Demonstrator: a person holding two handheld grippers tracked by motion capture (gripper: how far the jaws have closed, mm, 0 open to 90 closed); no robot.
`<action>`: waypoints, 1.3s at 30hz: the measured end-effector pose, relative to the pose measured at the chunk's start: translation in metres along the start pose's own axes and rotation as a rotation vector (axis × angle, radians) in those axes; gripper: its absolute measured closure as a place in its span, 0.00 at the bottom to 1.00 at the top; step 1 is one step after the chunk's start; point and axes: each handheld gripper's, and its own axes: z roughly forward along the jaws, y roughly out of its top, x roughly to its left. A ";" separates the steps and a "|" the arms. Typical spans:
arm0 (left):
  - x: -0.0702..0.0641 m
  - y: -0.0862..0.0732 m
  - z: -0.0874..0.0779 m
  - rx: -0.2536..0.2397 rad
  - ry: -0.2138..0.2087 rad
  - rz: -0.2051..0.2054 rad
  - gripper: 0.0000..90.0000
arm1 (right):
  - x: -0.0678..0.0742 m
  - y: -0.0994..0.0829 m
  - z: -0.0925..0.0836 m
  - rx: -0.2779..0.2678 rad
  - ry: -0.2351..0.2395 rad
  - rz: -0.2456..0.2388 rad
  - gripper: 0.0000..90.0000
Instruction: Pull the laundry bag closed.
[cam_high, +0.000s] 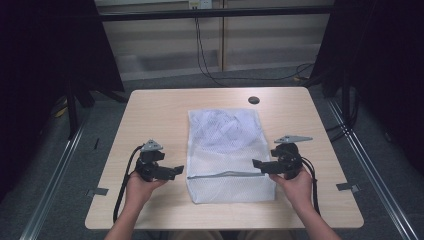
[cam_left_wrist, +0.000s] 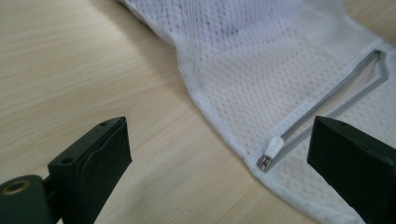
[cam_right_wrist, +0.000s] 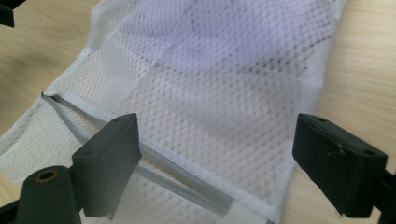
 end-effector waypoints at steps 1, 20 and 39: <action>0.001 0.001 -0.001 -0.012 -0.014 -0.006 0.07 | 0.002 0.000 0.002 0.003 0.007 0.000 0.17; 0.007 -0.004 -0.008 0.007 0.000 -0.008 0.07 | 0.049 0.012 0.034 0.083 0.076 -0.048 0.16; 0.015 -0.013 -0.025 -0.003 0.023 -0.027 0.08 | 0.081 0.025 0.056 0.112 0.122 -0.084 0.16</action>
